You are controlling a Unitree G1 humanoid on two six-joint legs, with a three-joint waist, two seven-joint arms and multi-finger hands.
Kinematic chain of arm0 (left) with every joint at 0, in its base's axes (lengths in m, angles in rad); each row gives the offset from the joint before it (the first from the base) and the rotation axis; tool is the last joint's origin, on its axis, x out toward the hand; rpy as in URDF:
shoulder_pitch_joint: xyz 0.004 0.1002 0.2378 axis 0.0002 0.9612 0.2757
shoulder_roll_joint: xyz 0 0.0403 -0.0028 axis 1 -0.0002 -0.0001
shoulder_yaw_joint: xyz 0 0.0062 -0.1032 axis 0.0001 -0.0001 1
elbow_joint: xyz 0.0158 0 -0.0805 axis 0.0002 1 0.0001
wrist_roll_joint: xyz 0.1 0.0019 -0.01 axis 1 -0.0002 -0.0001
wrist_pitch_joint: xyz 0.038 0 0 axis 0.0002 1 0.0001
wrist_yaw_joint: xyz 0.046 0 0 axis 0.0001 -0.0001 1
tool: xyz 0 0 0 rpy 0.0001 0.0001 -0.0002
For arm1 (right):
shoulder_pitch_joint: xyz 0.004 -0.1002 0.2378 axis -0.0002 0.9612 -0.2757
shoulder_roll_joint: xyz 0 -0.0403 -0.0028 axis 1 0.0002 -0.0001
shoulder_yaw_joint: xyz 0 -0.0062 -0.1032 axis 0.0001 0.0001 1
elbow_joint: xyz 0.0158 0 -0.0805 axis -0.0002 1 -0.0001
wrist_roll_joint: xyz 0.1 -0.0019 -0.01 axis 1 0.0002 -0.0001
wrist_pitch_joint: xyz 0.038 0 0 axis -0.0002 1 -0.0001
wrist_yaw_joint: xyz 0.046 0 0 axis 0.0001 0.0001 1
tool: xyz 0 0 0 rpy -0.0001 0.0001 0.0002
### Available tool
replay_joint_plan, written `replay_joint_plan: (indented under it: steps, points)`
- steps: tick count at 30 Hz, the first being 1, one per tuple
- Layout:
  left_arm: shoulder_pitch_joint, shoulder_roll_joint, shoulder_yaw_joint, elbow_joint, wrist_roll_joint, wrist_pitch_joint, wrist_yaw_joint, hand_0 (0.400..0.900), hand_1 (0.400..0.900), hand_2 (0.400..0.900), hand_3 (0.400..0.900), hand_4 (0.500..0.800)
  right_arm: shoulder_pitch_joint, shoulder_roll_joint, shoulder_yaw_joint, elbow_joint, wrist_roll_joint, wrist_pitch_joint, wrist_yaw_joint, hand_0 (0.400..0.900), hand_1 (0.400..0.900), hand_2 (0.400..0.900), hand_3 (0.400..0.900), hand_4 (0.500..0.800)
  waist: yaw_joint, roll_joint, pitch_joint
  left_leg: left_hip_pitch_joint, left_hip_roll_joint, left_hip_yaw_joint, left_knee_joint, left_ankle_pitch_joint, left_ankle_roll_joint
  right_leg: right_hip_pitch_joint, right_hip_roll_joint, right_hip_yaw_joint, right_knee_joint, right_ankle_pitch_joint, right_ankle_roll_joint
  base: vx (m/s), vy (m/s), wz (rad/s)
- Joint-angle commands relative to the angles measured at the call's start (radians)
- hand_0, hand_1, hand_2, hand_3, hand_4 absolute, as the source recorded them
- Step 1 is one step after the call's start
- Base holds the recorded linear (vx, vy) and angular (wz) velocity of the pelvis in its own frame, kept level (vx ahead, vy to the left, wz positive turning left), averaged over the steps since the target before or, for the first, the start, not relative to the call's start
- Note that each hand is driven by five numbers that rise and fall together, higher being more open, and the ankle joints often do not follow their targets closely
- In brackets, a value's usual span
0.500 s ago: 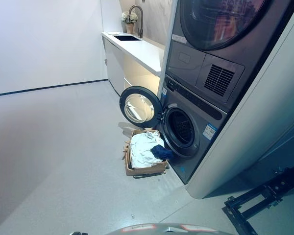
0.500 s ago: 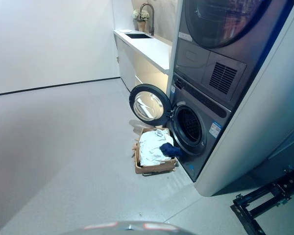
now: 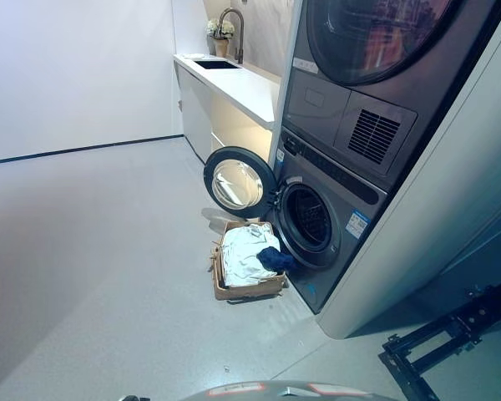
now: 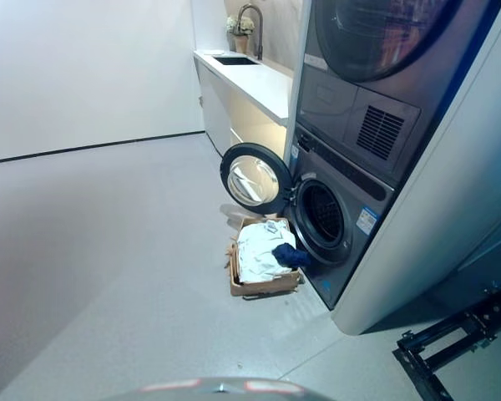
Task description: Put the clothes in the basket into the washing machine.
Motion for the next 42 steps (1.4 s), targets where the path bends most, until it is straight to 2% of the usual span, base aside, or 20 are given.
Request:
replay_joint_plan:
  steps: [1, 10, 13, 14, 16, 17, 18, 19, 21, 22, 24, 25, 26, 29, 30, 32, 36, 38, 40, 42]
  points:
    - [-0.057, -0.045, 0.009, 0.003, 0.014, -0.004, 0.018, 0.900, 0.900, 0.900, 0.900, 0.800, -0.099, -0.039, 0.055, 0.009, -0.009, -0.017, -0.020, 0.900, 0.900, 0.900, 0.900, 0.800, 0.004, 0.082, 0.097, -0.009, -0.036, -0.015, 0.008, -0.110, 0.028, 0.043, 0.000, 0.051, 0.003, -0.078, 0.068, 0.00, 0.000, 0.00]
    - [-0.078, -0.040, 0.012, -0.004, -0.010, -0.004, 0.029, 0.900, 0.900, 0.900, 0.900, 0.800, -0.117, -0.054, 0.053, -0.007, 0.002, -0.022, -0.025, 0.900, 0.900, 0.900, 0.900, 0.800, -0.001, 0.100, 0.136, -0.024, -0.027, -0.005, 0.009, -0.089, 0.030, -0.026, 0.014, 0.062, 0.094, -0.117, 0.047, 0.02, -0.065, -0.04]
    - [-0.088, -0.044, 0.015, -0.020, -0.035, -0.011, 0.029, 0.900, 0.900, 0.900, 0.900, 0.800, -0.128, -0.068, 0.056, -0.021, 0.009, -0.031, -0.029, 0.900, 0.900, 0.900, 0.900, 0.800, -0.005, 0.095, 0.169, -0.115, -0.029, -0.003, 0.201, -0.146, 0.027, -0.061, 0.011, 0.073, 0.151, -0.140, 0.031, 0.00, -0.137, -0.02]
    - [-0.091, -0.045, 0.016, -0.027, -0.043, -0.015, 0.027, 0.900, 0.900, 0.900, 0.900, 0.800, -0.129, -0.073, 0.057, -0.024, 0.009, -0.032, -0.028, 0.900, 0.900, 0.900, 0.900, 0.800, -0.006, 0.095, 0.182, -0.146, -0.029, -0.003, 0.258, -0.143, 0.016, -0.066, 0.010, 0.072, 0.164, -0.147, 0.023, 0.01, -0.178, 0.09]
    - [-0.097, -0.047, 0.025, -0.037, -0.058, -0.018, 0.028, 0.900, 0.900, 0.900, 0.900, 0.800, -0.131, -0.085, 0.052, -0.033, 0.013, -0.034, -0.030, 0.900, 0.900, 0.900, 0.900, 0.800, -0.004, 0.088, 0.209, -0.249, -0.020, -0.012, 0.474, -0.114, -0.008, -0.069, 0.009, 0.070, 0.195, -0.163, 0.005, 0.04, -0.251, 0.18]
    - [-0.101, -0.045, 0.030, -0.043, -0.080, -0.021, 0.025, 0.900, 0.900, 0.900, 0.900, 0.800, -0.127, -0.094, 0.045, -0.044, 0.023, -0.037, -0.034, 0.900, 0.900, 0.900, 0.900, 0.800, 0.000, 0.084, 0.247, -0.331, -0.001, -0.025, 0.642, -0.039, -0.035, -0.065, 0.014, 0.069, 0.220, -0.182, -0.017, 0.04, -0.230, 0.18]
    - [-0.101, -0.045, 0.030, -0.043, -0.080, -0.021, 0.025, 0.900, 0.900, 0.900, 0.900, 0.800, -0.127, -0.094, 0.044, -0.044, 0.023, -0.037, -0.034, 0.900, 0.900, 0.900, 0.900, 0.800, -0.001, 0.086, 0.246, -0.336, 0.001, -0.027, 0.647, -0.041, -0.035, -0.068, 0.016, 0.067, 0.222, -0.182, -0.017, 0.03, -0.210, 0.18]
    - [-0.104, -0.044, 0.029, -0.047, -0.097, -0.024, 0.025, 0.900, 0.900, 0.900, 0.900, 0.800, -0.128, -0.101, 0.043, -0.053, 0.031, -0.041, -0.036, 0.900, 0.900, 0.900, 0.900, 0.800, 0.001, 0.085, 0.270, -0.383, 0.008, -0.034, 0.724, -0.011, -0.045, -0.072, 0.017, 0.061, 0.240, -0.191, -0.030, 0.02, -0.121, 0.14]
    - [-0.104, -0.045, 0.031, -0.051, -0.124, -0.029, 0.026, 0.900, 0.900, 0.900, 0.900, 0.800, -0.137, -0.113, 0.045, -0.061, 0.041, -0.045, -0.045, 0.900, 0.900, 0.900, 0.900, 0.800, -0.001, 0.086, 0.297, -0.474, 0.009, -0.042, 0.802, -0.012, -0.036, -0.084, 0.015, 0.056, 0.255, -0.207, -0.044, 0.11, -0.114, 0.19]
    - [-0.099, -0.046, 0.039, -0.055, -0.141, -0.033, 0.027, 0.900, 0.900, 0.900, 0.900, 0.800, -0.145, -0.120, 0.046, -0.068, 0.048, -0.048, -0.053, 0.900, 0.900, 0.900, 0.900, 0.800, -0.002, 0.099, 0.307, -0.524, -0.010, -0.037, 0.708, -0.030, -0.024, -0.085, 0.010, 0.056, 0.244, -0.214, -0.037, 0.27, 0.009, 0.00]
    - [-0.088, -0.046, 0.045, -0.055, -0.153, -0.039, 0.032, 0.900, 0.900, 0.900, 0.900, 0.800, -0.158, -0.130, 0.052, -0.074, 0.046, -0.053, -0.059, 0.900, 0.900, 0.900, 0.900, 0.800, 0.005, 0.109, 0.312, -0.533, -0.015, -0.027, 0.527, -0.026, -0.012, -0.065, 0.007, 0.066, 0.214, -0.227, -0.024, 0.33, 0.089, -0.18]
    - [-0.084, -0.048, 0.046, -0.054, -0.159, -0.043, 0.040, 0.900, 0.900, 0.900, 0.900, 0.800, -0.161, -0.135, 0.058, -0.081, 0.041, -0.057, -0.063, 0.900, 0.900, 0.900, 0.900, 0.800, 0.009, 0.117, 0.317, -0.537, -0.017, -0.042, 0.406, 0.015, -0.016, -0.058, 0.010, 0.067, 0.204, -0.229, -0.019, 0.20, 0.073, -0.11]
    - [-0.084, -0.048, 0.046, -0.054, -0.159, -0.043, 0.040, 0.900, 0.900, 0.900, 0.900, 0.800, -0.161, -0.135, 0.058, -0.081, 0.041, -0.057, -0.063, 0.900, 0.900, 0.900, 0.900, 0.800, 0.008, 0.116, 0.316, -0.537, -0.018, -0.043, 0.402, 0.018, -0.016, -0.060, 0.009, 0.066, 0.204, -0.228, -0.020, 0.28, 0.106, -0.13]
    - [-0.072, -0.046, 0.057, -0.043, -0.167, -0.050, 0.058, 0.900, 0.900, 0.900, 0.900, 0.800, -0.175, -0.147, 0.074, -0.093, 0.028, -0.063, -0.070, 0.900, 0.900, 0.900, 0.900, 0.800, 0.024, 0.138, 0.312, -0.536, -0.015, -0.094, 0.092, 0.118, -0.041, -0.015, 0.010, 0.079, 0.157, -0.240, 0.004, 0.44, 0.163, -0.22]
    - [-0.065, -0.046, 0.060, -0.037, -0.166, -0.049, 0.063, 0.900, 0.900, 0.900, 0.900, 0.800, -0.179, -0.151, 0.073, -0.092, 0.026, -0.061, -0.071, 0.900, 0.900, 0.900, 0.900, 0.800, 0.030, 0.134, 0.301, -0.562, -0.012, -0.103, 0.087, 0.136, -0.047, 0.002, -0.001, 0.083, 0.142, -0.243, 0.014, 0.64, 0.245, -0.48]
    - [-0.046, -0.039, 0.070, -0.021, -0.163, -0.043, 0.055, 0.900, 0.900, 0.900, 0.900, 0.800, -0.167, -0.139, 0.071, -0.096, 0.018, -0.063, -0.064, 0.900, 0.900, 0.900, 0.900, 0.800, 0.042, 0.112, 0.275, -0.568, -0.016, -0.091, 0.146, 0.129, -0.017, 0.039, -0.036, 0.106, 0.120, -0.260, 0.034, 0.66, 0.297, -0.46]
    - [-0.058, -0.019, 0.063, -0.029, -0.164, -0.049, 0.053, 0.900, 0.900, 0.900, 0.900, 0.800, -0.183, -0.131, 0.056, -0.113, 0.039, -0.075, -0.057, 0.900, 0.900, 0.900, 0.900, 0.800, 0.055, 0.056, 0.240, -0.688, -0.067, -0.079, 0.304, 0.047, 0.029, -0.007, -0.102, 0.103, 0.147, -0.233, 0.080, 0.57, 0.306, -0.24]
    - [-0.071, -0.002, 0.062, -0.039, -0.166, -0.048, 0.053, 0.900, 0.900, 0.900, 0.900, 0.800, -0.198, -0.128, 0.071, -0.133, 0.044, -0.083, -0.052, 0.900, 0.900, 0.900, 0.900, 0.800, 0.068, 0.038, 0.232, -0.676, -0.084, -0.075, 0.306, -0.001, 0.057, -0.059, -0.121, 0.091, 0.258, -0.160, 0.096, 0.50, 0.296, -0.16]
    - [-0.093, 0.010, 0.059, -0.048, -0.171, -0.048, 0.052, 0.900, 0.900, 0.900, 0.900, 0.800, -0.213, -0.129, 0.073, -0.150, 0.057, -0.092, -0.054, 0.900, 0.900, 0.900, 0.900, 0.800, 0.068, 0.033, 0.246, -0.633, -0.105, -0.073, 0.299, -0.035, 0.078, -0.119, -0.130, 0.068, 0.406, -0.068, 0.088, 0.41, 0.298, -0.02]
    - [-0.109, 0.016, 0.059, -0.053, -0.174, -0.045, 0.052, 0.900, 0.900, 0.900, 0.900, 0.800, -0.223, -0.128, 0.072, -0.165, 0.074, -0.098, -0.055, 0.900, 0.900, 0.900, 0.900, 0.800, 0.054, 0.040, 0.277, -0.549, -0.126, -0.077, 0.276, -0.067, 0.109, -0.190, -0.172, 0.032, 0.591, 0.031, 0.060, 0.39, 0.379, 0.03]
